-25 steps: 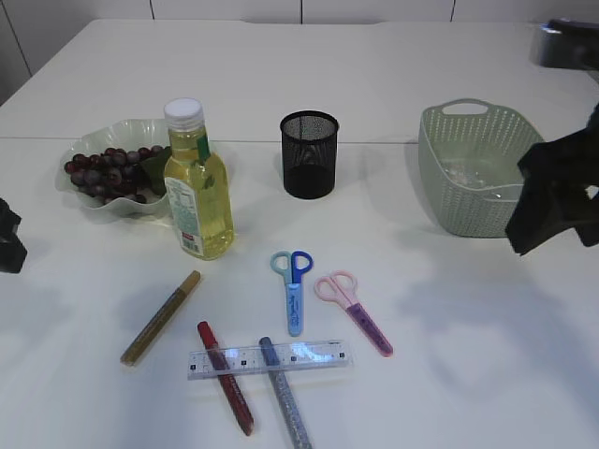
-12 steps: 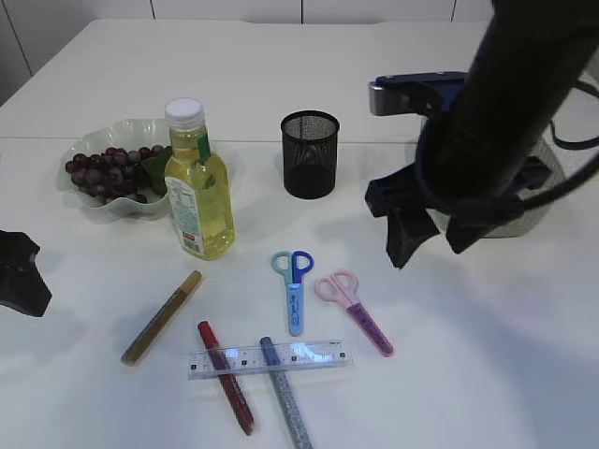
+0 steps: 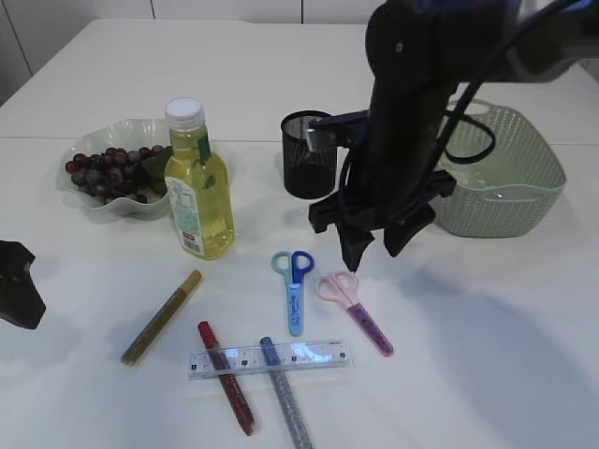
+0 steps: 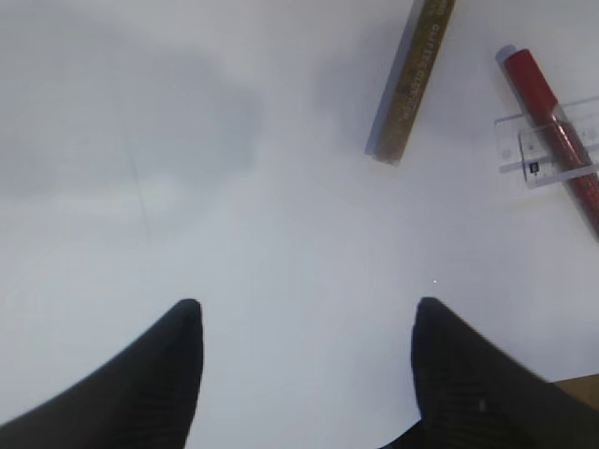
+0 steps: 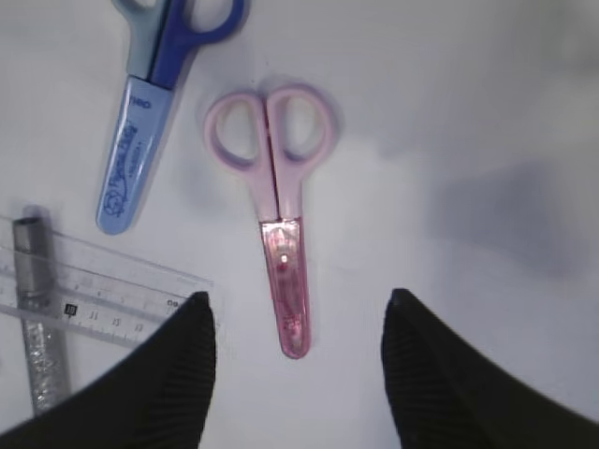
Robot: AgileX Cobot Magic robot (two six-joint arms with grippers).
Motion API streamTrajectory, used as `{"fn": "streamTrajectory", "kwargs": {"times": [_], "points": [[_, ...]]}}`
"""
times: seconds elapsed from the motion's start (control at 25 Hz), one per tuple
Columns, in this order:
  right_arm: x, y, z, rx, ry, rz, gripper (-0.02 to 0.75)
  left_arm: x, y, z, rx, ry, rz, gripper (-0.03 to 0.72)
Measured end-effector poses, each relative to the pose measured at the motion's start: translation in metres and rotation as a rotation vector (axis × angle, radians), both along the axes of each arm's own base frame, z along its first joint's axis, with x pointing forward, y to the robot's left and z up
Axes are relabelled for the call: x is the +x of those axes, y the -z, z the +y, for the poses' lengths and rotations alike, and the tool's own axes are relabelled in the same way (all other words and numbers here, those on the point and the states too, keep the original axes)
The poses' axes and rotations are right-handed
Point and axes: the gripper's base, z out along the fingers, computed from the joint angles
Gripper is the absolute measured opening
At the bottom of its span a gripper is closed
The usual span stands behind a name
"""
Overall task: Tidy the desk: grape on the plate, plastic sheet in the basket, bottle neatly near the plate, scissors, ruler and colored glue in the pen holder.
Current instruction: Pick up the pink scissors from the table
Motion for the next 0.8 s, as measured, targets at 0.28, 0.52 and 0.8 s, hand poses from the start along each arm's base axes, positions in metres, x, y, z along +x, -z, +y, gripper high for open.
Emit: {"fn": "streamTrajectory", "kwargs": {"times": [0.28,0.52,0.8], "points": [[0.004,0.043,0.009,-0.067,-0.049,0.083,0.439,0.000,0.000,0.000,-0.002,-0.001,0.000,0.505],[0.006,0.051,0.010,-0.074,-0.062,0.086,0.439,0.000,0.000,0.000,-0.002,0.001,0.000,0.505],[0.003,0.068,0.022,-0.085,-0.108,0.102,0.439,0.000,0.000,0.000,-0.002,0.001,0.000,0.505]]}}
